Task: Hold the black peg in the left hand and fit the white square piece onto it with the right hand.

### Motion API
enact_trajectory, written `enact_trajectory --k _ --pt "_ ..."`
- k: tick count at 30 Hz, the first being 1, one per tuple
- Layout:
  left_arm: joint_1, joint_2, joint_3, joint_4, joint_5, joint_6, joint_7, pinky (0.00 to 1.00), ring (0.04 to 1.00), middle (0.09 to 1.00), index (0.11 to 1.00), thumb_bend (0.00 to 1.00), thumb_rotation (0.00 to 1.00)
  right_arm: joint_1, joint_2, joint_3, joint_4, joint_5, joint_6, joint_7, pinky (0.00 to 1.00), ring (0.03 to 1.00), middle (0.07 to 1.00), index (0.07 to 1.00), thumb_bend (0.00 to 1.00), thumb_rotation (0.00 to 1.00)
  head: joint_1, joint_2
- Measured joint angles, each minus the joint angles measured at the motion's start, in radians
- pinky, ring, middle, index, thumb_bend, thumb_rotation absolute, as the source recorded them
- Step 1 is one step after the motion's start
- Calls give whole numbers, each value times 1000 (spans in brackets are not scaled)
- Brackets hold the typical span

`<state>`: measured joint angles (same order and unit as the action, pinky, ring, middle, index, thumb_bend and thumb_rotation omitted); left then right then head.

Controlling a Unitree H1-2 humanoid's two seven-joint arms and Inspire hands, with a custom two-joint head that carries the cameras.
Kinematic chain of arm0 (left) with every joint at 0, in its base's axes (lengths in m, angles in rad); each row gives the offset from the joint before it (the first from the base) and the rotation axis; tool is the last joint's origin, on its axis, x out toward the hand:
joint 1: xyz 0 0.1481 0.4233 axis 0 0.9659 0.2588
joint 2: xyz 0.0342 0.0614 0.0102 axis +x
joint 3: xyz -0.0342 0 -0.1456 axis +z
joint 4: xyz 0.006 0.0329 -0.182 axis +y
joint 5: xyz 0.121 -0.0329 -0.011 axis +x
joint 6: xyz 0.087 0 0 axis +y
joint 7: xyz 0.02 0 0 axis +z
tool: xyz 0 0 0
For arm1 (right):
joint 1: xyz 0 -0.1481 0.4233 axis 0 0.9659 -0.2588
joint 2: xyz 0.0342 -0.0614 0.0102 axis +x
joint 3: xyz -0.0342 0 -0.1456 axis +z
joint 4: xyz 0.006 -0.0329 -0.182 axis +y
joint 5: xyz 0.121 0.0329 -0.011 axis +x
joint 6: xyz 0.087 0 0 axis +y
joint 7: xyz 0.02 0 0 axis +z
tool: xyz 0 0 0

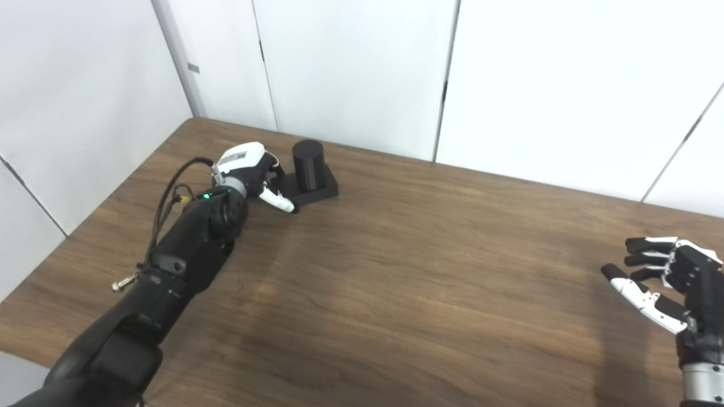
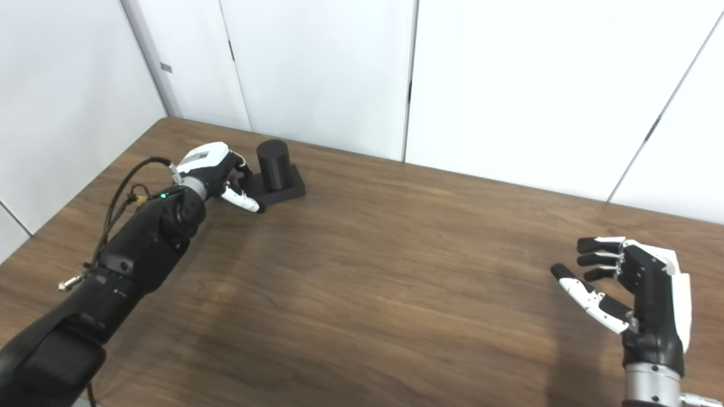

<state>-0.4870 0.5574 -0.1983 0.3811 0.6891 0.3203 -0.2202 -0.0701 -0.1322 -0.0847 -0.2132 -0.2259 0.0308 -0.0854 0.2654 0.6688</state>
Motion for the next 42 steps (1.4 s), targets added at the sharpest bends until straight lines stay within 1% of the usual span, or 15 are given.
enact_trajectory --k 3,6,11,14,17,24,29,34,38,41,42 --pt "13 4 4 14 -36 -82 33 774 911 852 491 524 59 0 0 0 -1 0 0 0 418 533 613 489 492 121 -5 5" --pt "21 5 0 20 -60 -136 56 755 888 849 489 524 58 0 0 0 -1 0 0 0 420 535 608 489 492 120 -5 5" --pt "20 6 -35 26 -59 -213 86 721 880 840 488 525 61 0 0 0 -1 1 0 0 410 526 603 489 492 119 -8 5" --pt "20 6 -50 24 -55 -222 92 730 896 840 487 525 61 0 0 1 -1 2 0 0 416 530 604 489 492 119 -11 5" --pt "21 5 -67 2 -49 -214 89 750 912 847 487 525 58 0 0 1 -1 2 0 0 414 530 601 489 492 119 -18 6" --pt "23 -5 -107 -31 -48 -219 87 729 900 837 487 525 58 0 0 2 -1 -2 -5 -1 418 539 602 489 493 120 -32 9" --pt "24 -6 -140 -52 -52 -262 82 726 902 843 487 525 57 -1 0 1 2 -11 -27 -2 408 533 602 489 494 124 -34 11" --pt "26 -14 -149 -68 -101 -295 30 769 905 853 486 524 62 -1 0 1 7 -11 -36 -3 406 528 611 489 493 122 -51 14" --pt "26 -29 -163 -83 -138 -297 -6 823 915 858 487 524 65 -1 0 1 7 -16 -36 -3 407 526 613 489 493 124 -60 17" --pt "23 -33 -174 -99 -157 -299 -41 821 921 861 487 524 65 0 0 2 7 -24 -36 -3 421 535 613 489 493 124 -67 18" --pt "21 -34 -177 -102 -163 -299 -54 837 928 862 487 524 65 -1 0 2 7 -24 -36 -3 424 535 613 489 493 124 -67 18"
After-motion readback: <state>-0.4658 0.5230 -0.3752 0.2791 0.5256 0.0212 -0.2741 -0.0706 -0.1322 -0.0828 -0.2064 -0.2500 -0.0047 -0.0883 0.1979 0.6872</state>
